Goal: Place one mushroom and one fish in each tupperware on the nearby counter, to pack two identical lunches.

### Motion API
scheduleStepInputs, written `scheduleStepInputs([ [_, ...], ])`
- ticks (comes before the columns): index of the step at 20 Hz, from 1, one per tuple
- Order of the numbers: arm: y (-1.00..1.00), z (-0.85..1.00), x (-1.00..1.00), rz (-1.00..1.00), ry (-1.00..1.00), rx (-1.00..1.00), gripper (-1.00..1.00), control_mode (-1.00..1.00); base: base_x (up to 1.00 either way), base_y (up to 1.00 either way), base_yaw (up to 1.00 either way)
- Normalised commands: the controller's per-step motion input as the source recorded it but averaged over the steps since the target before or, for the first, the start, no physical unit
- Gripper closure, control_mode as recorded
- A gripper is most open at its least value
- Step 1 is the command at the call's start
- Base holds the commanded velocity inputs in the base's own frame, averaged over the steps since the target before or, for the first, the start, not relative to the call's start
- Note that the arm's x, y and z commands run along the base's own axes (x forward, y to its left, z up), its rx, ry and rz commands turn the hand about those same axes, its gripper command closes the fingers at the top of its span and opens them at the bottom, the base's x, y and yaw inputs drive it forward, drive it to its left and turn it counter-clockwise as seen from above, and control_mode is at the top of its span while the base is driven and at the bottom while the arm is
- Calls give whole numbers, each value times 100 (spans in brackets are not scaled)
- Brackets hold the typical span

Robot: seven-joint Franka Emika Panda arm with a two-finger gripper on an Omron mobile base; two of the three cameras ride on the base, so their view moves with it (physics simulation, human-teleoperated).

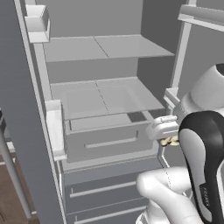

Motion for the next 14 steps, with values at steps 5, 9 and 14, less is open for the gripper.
scheduleStepInputs([
  [5,0,0,0,0,0,0,100,100,-91,-8,0],
  [9,0,0,0,0,0,0,100,100,-24,-14,20],
  [14,0,0,0,0,0,0,100,100,0,-2,90],
])
